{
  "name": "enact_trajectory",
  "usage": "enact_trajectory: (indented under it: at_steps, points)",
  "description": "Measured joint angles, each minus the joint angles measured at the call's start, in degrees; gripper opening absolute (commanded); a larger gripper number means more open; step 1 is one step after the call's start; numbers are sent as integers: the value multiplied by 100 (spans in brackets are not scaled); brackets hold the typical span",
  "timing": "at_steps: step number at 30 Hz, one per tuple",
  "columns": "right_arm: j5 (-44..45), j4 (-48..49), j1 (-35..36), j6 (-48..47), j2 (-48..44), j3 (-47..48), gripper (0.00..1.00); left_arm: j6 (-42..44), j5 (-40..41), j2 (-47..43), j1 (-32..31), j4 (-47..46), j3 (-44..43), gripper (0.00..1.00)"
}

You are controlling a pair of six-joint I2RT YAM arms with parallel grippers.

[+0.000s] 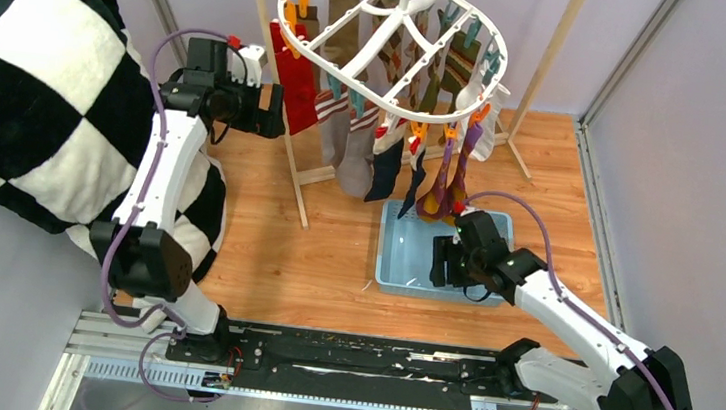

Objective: Remove the socks clipped to the hanger
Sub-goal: Move the clothesline to the center of the board.

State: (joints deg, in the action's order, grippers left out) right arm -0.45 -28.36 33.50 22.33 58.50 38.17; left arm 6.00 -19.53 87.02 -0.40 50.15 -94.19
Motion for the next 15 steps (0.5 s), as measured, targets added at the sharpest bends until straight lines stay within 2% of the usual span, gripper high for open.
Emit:
enact_trajectory:
  at_steps: [7,15]
  points:
    - [-116,52,599,417,-72,-468,61,-352,240,986,-70,-203,-813,100]
    - [-109,-44,1497,933,-188,-557,60,-503,568,1580,-70,-297,-1513,100]
